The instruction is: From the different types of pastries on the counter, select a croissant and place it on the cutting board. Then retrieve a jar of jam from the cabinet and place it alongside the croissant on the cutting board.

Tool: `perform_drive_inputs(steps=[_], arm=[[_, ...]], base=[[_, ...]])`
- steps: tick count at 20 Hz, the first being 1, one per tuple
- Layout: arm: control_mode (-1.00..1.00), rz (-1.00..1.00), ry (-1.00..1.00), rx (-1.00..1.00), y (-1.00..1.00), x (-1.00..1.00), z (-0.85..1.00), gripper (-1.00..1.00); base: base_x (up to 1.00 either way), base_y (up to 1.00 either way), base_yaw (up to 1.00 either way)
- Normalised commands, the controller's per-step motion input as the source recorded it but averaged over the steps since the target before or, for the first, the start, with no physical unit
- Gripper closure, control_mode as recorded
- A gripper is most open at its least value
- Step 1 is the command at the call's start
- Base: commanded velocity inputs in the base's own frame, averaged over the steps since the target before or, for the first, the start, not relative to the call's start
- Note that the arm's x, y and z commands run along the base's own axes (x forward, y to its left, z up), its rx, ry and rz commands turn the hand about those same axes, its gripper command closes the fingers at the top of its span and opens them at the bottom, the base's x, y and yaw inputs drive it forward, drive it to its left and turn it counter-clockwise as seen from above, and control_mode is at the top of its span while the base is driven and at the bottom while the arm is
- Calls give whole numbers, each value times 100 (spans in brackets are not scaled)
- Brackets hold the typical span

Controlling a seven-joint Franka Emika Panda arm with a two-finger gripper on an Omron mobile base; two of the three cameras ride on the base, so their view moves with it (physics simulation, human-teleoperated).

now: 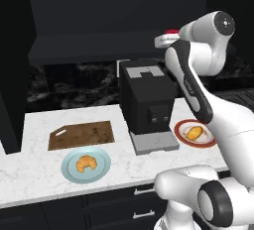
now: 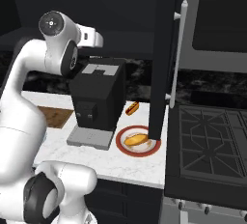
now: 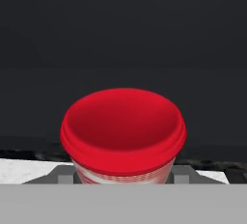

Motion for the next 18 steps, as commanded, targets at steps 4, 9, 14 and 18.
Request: perform_drive_inputs(steps=[4, 9, 14, 18], arm=[[-100, 11, -1, 0, 21, -70, 7, 100], [-100, 12, 0, 0, 28, -63, 9, 100], [-100, 14, 0, 0, 40, -43, 2, 100], [-100, 13, -7, 0, 43, -66, 5, 100]], base=[[0, 0, 0], [0, 0, 0], [0, 0, 0], [0, 0, 0]])
